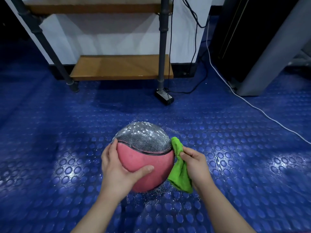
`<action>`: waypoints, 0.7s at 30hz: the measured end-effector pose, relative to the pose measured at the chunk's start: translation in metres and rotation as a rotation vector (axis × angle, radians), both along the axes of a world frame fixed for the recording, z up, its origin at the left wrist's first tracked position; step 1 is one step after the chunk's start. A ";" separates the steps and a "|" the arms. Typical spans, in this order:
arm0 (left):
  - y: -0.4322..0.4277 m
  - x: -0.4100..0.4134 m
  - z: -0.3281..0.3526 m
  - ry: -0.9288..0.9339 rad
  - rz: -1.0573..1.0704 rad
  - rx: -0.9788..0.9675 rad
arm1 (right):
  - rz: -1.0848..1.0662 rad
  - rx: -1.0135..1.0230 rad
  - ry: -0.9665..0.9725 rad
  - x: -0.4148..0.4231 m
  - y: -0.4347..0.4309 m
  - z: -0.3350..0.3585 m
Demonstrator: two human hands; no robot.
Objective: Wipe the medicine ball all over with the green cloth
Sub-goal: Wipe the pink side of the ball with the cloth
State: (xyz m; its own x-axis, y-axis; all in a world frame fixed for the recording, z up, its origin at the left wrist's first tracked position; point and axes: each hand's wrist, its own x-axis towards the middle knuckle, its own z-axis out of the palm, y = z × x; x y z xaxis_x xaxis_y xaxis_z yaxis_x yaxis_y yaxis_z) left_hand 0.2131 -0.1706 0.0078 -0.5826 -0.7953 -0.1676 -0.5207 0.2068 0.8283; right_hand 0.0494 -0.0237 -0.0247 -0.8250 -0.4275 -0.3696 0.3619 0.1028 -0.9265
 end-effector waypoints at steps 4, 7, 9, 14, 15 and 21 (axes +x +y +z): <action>-0.010 0.003 0.002 0.004 -0.054 0.016 | -0.093 0.011 -0.024 -0.008 0.002 -0.007; -0.021 0.015 0.000 0.047 -0.120 0.040 | -0.134 0.010 -0.027 -0.008 0.002 -0.005; -0.032 0.026 -0.002 0.047 -0.195 0.057 | -0.103 0.013 0.005 -0.005 0.001 -0.001; -0.044 0.027 0.003 0.020 -0.298 0.222 | 0.070 0.089 0.157 0.007 -0.009 -0.005; -0.040 0.022 0.004 -0.008 -0.288 0.198 | 0.085 0.102 0.172 0.008 -0.010 -0.006; -0.032 0.005 0.008 -0.090 -0.273 0.049 | 0.056 0.041 0.035 0.008 -0.005 -0.009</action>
State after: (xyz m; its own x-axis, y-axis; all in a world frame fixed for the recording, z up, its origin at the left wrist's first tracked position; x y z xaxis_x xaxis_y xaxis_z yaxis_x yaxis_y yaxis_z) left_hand 0.2179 -0.2026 0.0160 -0.7549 -0.6009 -0.2627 -0.5232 0.3102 0.7938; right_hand 0.0574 -0.0291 -0.0336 -0.8132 -0.4580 -0.3589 0.3216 0.1604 -0.9332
